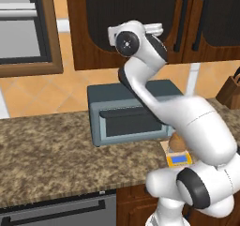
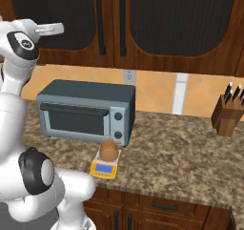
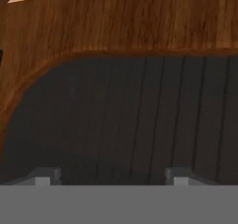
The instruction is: Pick the honey bottle and place it on the digital scale for weighing, and close the cabinet.
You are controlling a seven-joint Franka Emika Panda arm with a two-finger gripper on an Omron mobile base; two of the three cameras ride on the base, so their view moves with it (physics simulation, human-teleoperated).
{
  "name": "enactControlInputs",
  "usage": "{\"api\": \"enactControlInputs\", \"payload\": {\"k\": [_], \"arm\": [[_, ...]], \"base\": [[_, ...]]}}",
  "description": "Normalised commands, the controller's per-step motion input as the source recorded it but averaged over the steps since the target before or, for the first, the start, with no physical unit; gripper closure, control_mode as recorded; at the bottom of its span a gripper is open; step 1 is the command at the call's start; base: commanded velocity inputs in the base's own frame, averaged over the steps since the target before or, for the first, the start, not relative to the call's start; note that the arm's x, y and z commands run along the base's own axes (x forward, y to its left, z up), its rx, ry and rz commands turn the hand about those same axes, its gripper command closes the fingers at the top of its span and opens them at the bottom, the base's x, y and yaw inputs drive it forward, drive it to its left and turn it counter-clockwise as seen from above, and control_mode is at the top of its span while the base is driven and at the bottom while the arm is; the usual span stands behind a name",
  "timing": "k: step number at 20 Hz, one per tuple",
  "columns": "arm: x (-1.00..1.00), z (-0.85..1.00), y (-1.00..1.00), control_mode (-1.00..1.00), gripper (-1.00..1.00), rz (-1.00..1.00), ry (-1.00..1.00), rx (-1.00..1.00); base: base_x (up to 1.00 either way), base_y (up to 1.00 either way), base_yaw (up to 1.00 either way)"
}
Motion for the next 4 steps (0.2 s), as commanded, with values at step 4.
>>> {"api": "enactControlInputs", "payload": {"k": [4], "arm": [[-0.57,0.0,-0.88,-1.0,-1.0,0.0,0.18,0.13]], "base": [[0.0,0.0,0.0]]}}
